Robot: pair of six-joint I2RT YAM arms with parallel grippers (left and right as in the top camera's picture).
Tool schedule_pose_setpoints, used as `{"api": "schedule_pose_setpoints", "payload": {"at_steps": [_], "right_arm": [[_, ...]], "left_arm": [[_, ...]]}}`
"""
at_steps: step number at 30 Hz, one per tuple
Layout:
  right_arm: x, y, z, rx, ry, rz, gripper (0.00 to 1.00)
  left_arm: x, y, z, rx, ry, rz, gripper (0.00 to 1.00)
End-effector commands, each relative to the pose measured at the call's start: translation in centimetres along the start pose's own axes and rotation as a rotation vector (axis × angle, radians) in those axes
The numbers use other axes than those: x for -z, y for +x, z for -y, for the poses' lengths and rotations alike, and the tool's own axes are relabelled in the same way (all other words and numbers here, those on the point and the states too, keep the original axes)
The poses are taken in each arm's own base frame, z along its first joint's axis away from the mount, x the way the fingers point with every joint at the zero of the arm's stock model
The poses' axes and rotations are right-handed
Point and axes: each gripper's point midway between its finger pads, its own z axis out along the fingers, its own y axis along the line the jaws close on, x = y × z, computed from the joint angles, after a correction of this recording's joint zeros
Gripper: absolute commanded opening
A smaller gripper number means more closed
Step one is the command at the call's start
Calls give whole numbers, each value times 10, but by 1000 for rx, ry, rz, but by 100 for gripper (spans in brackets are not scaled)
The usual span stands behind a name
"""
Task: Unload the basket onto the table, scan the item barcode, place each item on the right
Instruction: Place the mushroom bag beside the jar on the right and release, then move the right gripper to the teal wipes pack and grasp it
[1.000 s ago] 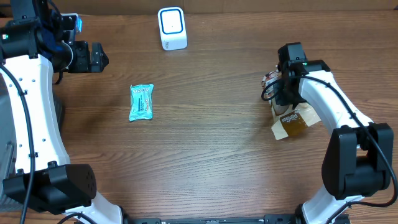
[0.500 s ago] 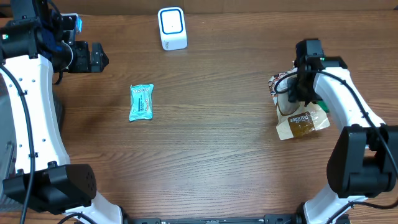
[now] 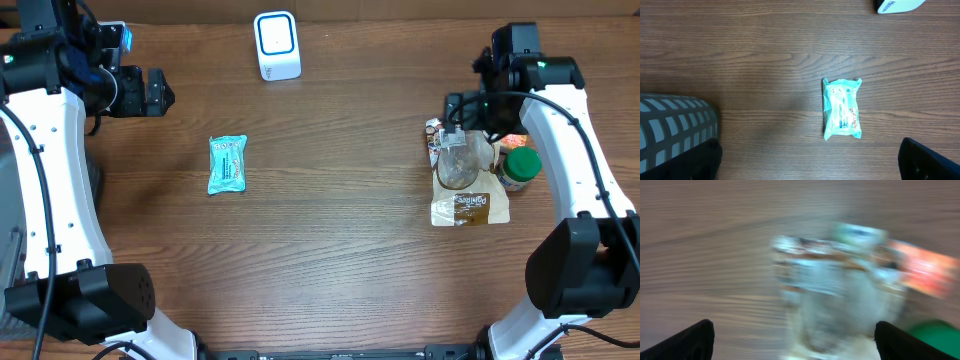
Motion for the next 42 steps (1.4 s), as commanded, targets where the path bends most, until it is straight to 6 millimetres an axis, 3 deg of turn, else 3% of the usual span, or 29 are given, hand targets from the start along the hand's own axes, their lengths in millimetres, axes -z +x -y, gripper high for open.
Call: {"api": "schedule_pose_setpoints", "payload": {"at_steps": [1, 5, 9, 14, 20, 21, 25, 28, 34, 42], "right_arm": [[31, -20, -94, 44, -558, 87, 100], [35, -27, -136, 96, -746, 137, 100], [14, -25, -168, 22, -720, 97, 100], [-16, -18, -219, -24, -630, 76, 86], [-43, 13, -310, 144, -612, 123, 82], [-54, 19, -328, 135, -569, 149, 79], [-83, 41, -368, 126, -553, 162, 78], [-103, 58, -387, 145, -568, 145, 75], [-134, 74, -405, 168, -591, 131, 70], [-151, 82, -413, 185, -587, 147, 59]], "left_arm": [[-1, 0, -6, -16, -11, 0, 100], [-1, 0, -6, -17, -11, 0, 100], [-1, 0, -6, -17, -11, 0, 100], [-1, 0, -6, -16, -11, 0, 100], [-1, 0, -6, -16, -11, 0, 100], [-1, 0, -6, -17, -11, 0, 99], [-1, 0, -5, -17, -11, 0, 100], [-1, 0, -5, -17, -11, 0, 100], [-1, 0, -5, -17, -11, 0, 99], [-1, 0, -5, -17, -11, 0, 100]]}}
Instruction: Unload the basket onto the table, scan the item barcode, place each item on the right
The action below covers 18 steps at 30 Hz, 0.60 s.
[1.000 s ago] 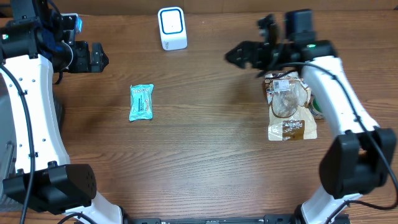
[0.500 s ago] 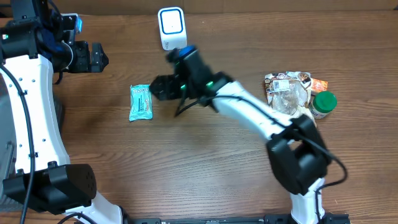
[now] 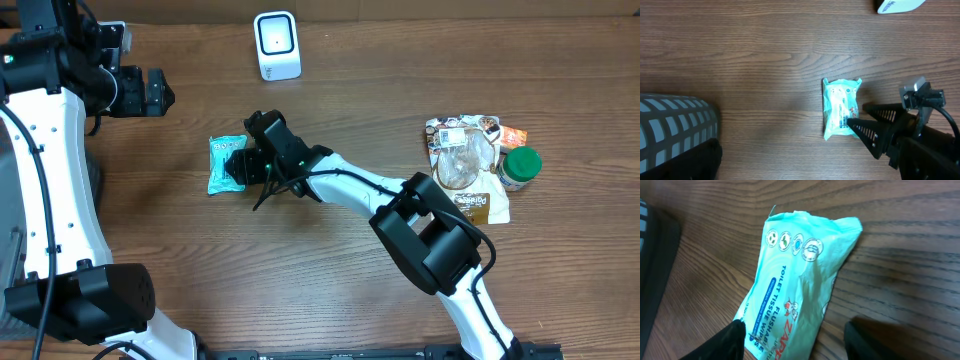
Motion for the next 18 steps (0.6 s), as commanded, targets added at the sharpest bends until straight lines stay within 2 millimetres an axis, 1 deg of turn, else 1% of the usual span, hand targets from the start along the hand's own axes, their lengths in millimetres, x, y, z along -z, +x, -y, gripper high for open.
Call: {"api": "schedule_pose_setpoints", "payload": {"at_steps": [1, 3, 6, 8, 10, 11, 12, 15, 17, 18], "right_arm": [[-6, 5, 6, 6, 39, 11, 58], [-7, 6, 8, 10, 58, 16, 56], [-12, 16, 9, 33, 83, 10, 53], [-16, 22, 4, 90, 88, 5, 52], [-17, 27, 2, 110, 116, 10, 50], [-18, 32, 2, 121, 149, 13, 47], [-19, 37, 3, 128, 171, 10, 41], [-19, 41, 3, 132, 181, 2, 37], [-19, 42, 4, 126, 184, -2, 28], [-19, 41, 4, 123, 182, -4, 17]], "left_arm": [[-1, 0, -5, -17, -11, 0, 100], [-1, 0, -5, -18, -11, 0, 100], [-1, 0, -5, -17, -11, 0, 100], [-1, 0, -5, -17, -11, 0, 99], [-1, 0, -5, -17, -11, 0, 99], [-1, 0, -5, -17, -11, 0, 100], [-1, 0, -5, -17, -11, 0, 100], [-1, 0, -5, -17, -11, 0, 100], [-1, 0, -5, -17, -11, 0, 99], [-1, 0, -5, -17, -11, 0, 100]]}}
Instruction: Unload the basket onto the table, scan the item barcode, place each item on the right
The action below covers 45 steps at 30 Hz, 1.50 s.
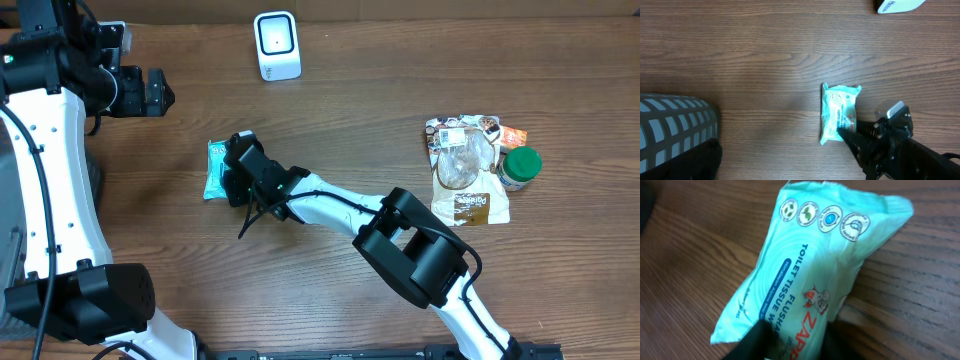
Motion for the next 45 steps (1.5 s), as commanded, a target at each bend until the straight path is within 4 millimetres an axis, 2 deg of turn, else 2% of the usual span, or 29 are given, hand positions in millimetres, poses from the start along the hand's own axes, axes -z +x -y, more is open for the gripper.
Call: {"api": "schedule_pose_setpoints", "payload": {"at_steps": [1, 2, 5, 9, 14, 16, 18, 22, 26, 28, 31, 36, 41, 44, 45], "right_arm": [[-7, 13, 15, 1, 48, -31, 9], [-5, 12, 15, 0, 46, -35, 4], [10, 6, 11, -7, 39, -59, 4], [45, -15, 10, -1, 52, -54, 4], [99, -36, 16, 33, 77, -53, 4], [122, -45, 26, 78, 112, -50, 4], [143, -54, 46, 101, 210, -27, 4], [186, -71, 99, 160, 548, 52, 4], [211, -67, 138, 280, 864, 35, 4], [213, -57, 151, 324, 960, -12, 4], [208, -32, 170, 410, 1072, -143, 4], [182, -1, 190, 476, 1136, -281, 4], [162, 23, 193, 522, 1134, -366, 4], [155, 31, 183, 559, 1124, -373, 4], [152, 32, 178, 567, 1115, -367, 7]], "left_arm": [[-1, 0, -5, -17, -11, 0, 99], [-1, 0, -5, -17, -11, 0, 100], [-1, 0, -5, -17, -11, 0, 99], [-1, 0, -5, -17, -11, 0, 100], [-1, 0, -5, -17, -11, 0, 100], [-1, 0, -5, -17, -11, 0, 100], [-1, 0, -5, -17, -11, 0, 99], [-1, 0, -5, -17, -11, 0, 99], [-1, 0, -5, -17, -11, 0, 99], [-1, 0, -5, -17, -11, 0, 100], [-1, 0, -5, -17, -11, 0, 100], [-1, 0, -5, -18, -11, 0, 100], [-1, 0, -5, -17, -11, 0, 99], [-1, 0, -5, -17, -11, 0, 100], [-1, 0, -5, -17, -11, 0, 99]]}}
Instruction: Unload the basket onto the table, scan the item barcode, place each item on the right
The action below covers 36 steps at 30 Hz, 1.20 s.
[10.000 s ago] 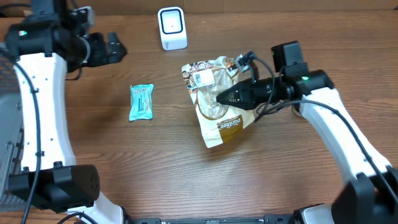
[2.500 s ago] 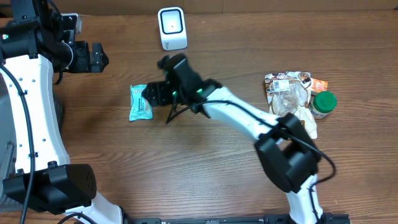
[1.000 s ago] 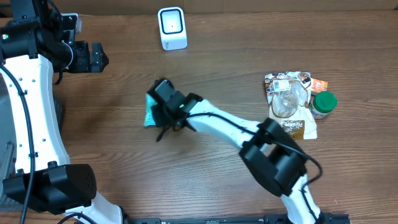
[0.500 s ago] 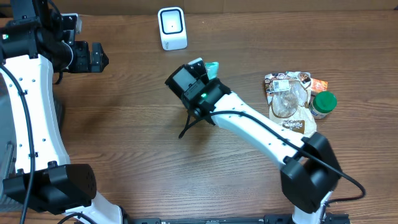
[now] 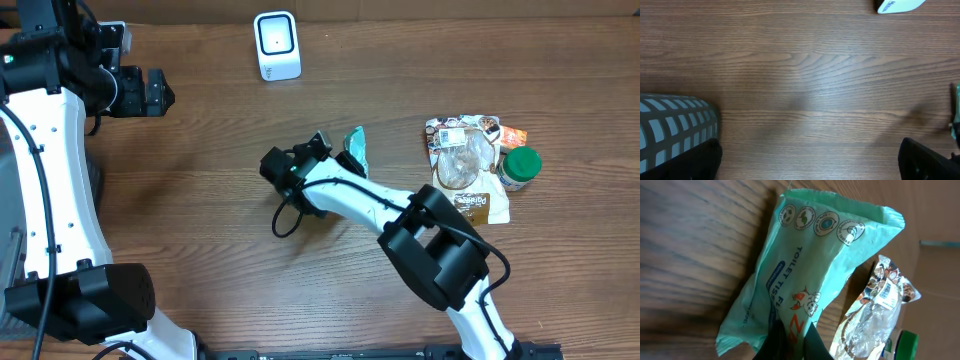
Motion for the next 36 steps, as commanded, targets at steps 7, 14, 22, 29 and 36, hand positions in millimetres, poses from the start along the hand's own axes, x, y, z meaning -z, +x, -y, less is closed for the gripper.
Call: {"api": "schedule_pose_setpoints", "payload": {"at_steps": [7, 14, 22, 29, 36], "right_arm": [[39, -1, -68, 82, -142, 77, 43], [57, -3, -85, 131, -159, 133, 61], [77, 2, -118, 254, -268, 165, 62], [91, 3, -129, 299, -296, 193, 63], [117, -38, -95, 37, -491, 207, 52]], "left_arm": [[-1, 0, -5, -17, -11, 0, 100], [-1, 0, -5, -17, -11, 0, 100], [-1, 0, -5, -17, -11, 0, 100], [-1, 0, -5, -17, -11, 0, 100], [-1, 0, -5, -17, -11, 0, 100]]}}
